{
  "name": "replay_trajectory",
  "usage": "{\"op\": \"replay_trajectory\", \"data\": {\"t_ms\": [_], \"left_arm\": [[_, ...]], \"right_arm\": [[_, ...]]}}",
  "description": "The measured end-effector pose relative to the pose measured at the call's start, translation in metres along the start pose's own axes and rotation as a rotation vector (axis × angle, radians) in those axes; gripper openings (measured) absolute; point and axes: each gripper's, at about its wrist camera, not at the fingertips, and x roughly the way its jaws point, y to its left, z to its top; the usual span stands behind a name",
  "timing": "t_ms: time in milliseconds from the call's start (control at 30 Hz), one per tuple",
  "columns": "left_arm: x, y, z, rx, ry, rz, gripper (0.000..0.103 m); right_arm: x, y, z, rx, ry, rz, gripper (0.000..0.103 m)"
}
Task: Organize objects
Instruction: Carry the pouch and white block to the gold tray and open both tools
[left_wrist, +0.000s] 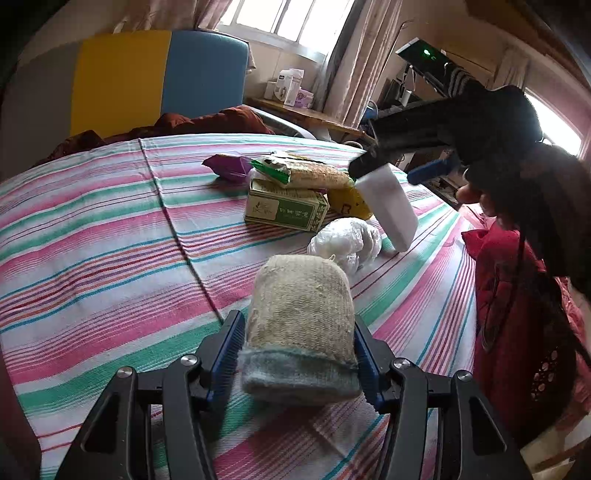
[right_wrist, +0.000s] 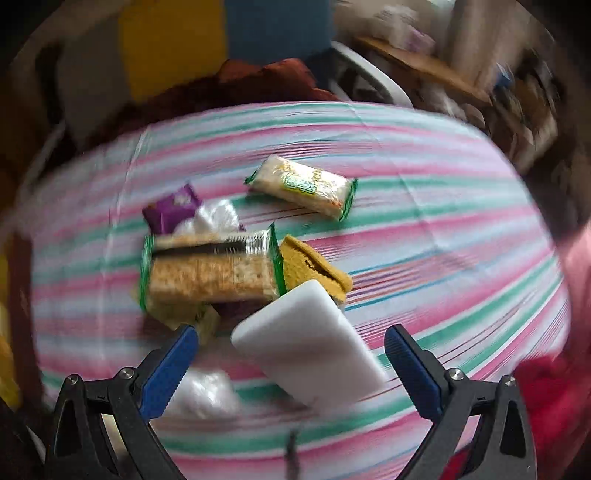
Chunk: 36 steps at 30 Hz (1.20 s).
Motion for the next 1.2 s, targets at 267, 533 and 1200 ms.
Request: {"op": "replay_trajectory", "data": {"t_ms": [267, 533, 1200], "left_arm": [[-0.001, 0.000, 0.000, -0.004, -0.001, -0.004, 0.058], [-0.001, -0.001, 0.000, 0.002, -0.001, 0.001, 0.057], [-0.170, 0.059, 0.014, -0.177, -0.237, 0.305, 0.050]], "right_arm": [[0.026, 0.011, -0.008, -0.175, 0.109, -0.121, 0.081], [-0.013, -0.012, -0.020, -0.081, 0.000, -0.088, 0.061], [-0.114, 0.168, -0.010, -0.160, -0.251, 0.484, 0.061]]}}
